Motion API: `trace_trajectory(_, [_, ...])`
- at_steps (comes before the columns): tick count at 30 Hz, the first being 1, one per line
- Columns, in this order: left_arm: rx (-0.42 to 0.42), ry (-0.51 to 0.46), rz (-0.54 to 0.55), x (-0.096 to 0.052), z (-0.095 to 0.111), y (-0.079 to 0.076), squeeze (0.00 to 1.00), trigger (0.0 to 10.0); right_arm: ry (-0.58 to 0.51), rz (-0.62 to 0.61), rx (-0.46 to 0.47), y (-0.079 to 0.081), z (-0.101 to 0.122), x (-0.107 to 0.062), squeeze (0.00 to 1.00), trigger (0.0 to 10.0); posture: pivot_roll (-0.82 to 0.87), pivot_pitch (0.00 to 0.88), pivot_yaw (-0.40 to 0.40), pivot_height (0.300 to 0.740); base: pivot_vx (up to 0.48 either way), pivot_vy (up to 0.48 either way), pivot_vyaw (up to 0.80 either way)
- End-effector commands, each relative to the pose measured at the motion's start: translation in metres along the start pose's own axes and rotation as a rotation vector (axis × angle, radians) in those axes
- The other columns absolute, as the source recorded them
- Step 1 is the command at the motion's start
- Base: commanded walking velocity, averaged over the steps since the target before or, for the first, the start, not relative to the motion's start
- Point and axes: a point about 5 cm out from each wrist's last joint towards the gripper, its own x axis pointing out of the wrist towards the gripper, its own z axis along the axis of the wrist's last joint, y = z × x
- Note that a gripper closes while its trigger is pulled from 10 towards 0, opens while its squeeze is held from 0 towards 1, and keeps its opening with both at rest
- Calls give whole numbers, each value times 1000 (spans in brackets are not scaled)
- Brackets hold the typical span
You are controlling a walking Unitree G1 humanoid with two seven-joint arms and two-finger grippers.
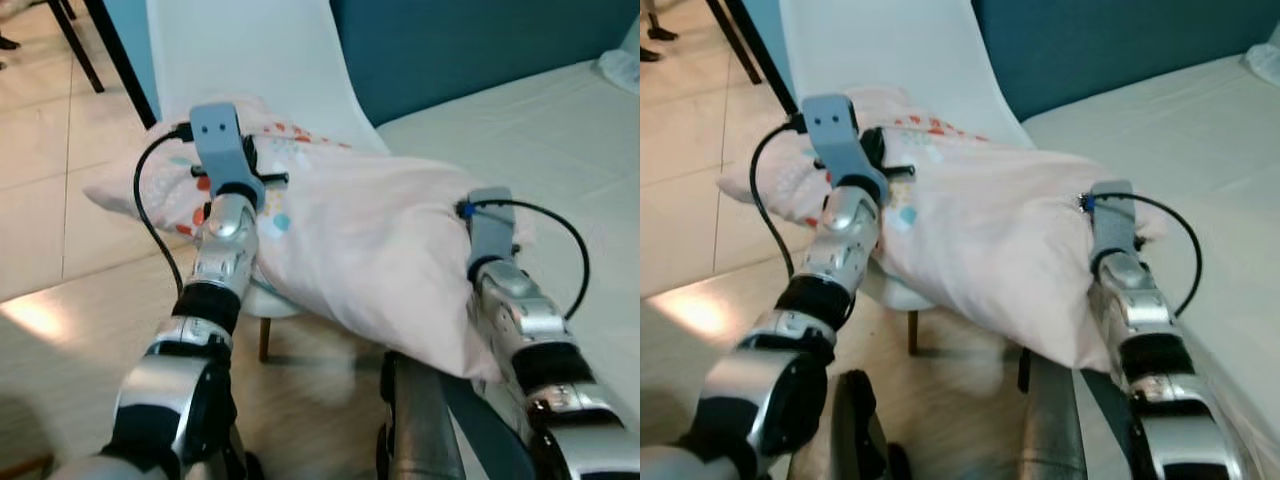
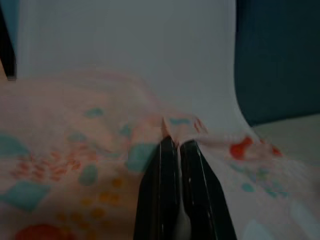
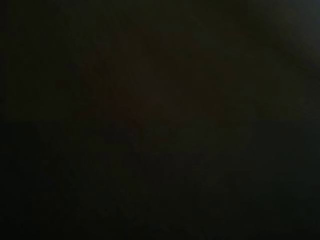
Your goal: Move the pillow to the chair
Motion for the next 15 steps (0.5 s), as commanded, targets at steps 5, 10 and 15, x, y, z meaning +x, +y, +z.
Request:
trace_trajectory(5, [-29,20,-25,-20,-7,-17,0,0,-96,112,46,36,18,11,0,10000,-1,284,44,544,0,0,0])
trace_trajectory(10, [-39,58,-48,-39,-16,-30,0,0,-133,137,61,51,30,16,0,10000,13,286,45,544,0,0,0])
trace_trajectory(15, [-28,100,-61,-56,-24,-41,0,0,-179,173,55,64,41,18,0,10000,19,282,43,544,0,0,0])
